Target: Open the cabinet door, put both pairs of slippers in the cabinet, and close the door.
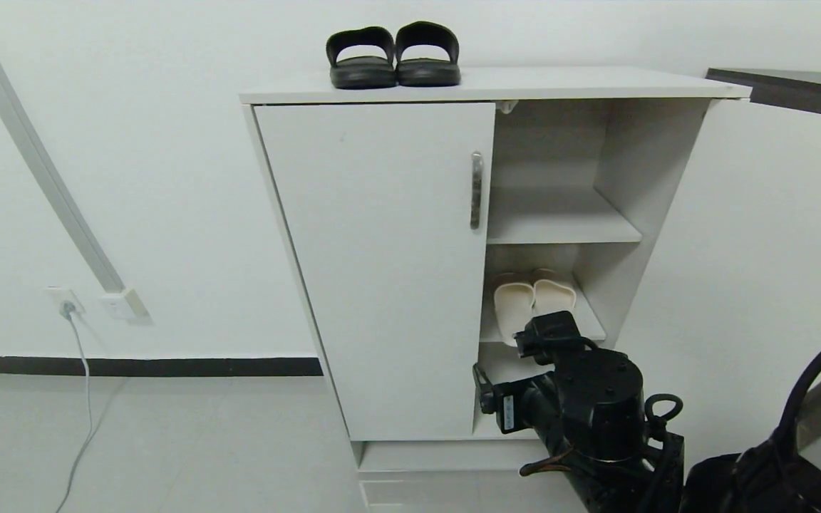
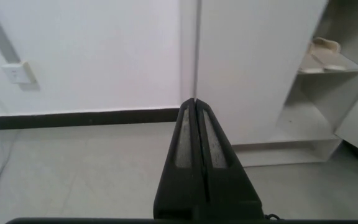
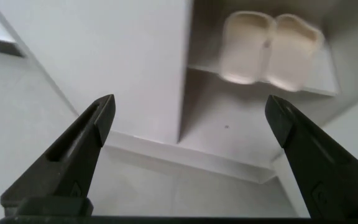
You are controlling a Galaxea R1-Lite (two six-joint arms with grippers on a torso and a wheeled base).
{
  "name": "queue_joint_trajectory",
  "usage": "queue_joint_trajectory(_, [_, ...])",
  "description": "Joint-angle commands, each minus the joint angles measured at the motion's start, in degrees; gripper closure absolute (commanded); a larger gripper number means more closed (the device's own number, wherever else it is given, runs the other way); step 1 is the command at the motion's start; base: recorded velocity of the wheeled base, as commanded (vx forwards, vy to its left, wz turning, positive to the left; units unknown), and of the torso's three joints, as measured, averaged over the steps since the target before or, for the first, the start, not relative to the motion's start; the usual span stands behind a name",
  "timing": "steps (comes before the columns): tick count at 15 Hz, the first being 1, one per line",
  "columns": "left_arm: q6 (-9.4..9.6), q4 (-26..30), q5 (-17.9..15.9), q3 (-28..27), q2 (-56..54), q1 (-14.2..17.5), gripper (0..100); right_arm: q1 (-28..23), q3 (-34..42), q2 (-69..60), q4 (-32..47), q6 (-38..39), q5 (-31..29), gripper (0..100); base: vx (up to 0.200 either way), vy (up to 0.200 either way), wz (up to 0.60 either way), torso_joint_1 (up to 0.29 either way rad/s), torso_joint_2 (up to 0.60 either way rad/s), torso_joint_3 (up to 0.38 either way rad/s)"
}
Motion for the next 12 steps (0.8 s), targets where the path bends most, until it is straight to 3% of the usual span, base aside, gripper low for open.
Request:
queue_joint_trajectory(1, [-0.01,0.0,0.0,0.0,0.1,0.0,100,0.0,0.0,0.2,0.0,0.0,0.0,0,0.000,0.200,0.00,0.002,0.00,0.002])
queue_joint_trajectory(6, [-0.10,0.0,0.1,0.0,0.1,0.0,100,0.0,0.3,0.2,0.0,0.0,-0.1,0,0.000,0.200,0.00,0.002,0.00,0.002])
queue_joint_trajectory(12, [-0.10,0.0,0.3,0.0,0.1,0.0,100,0.0,0.9,-0.2,-0.6,0.0,-0.1,0,0.000,0.000,0.00,0.000,0.00,0.000])
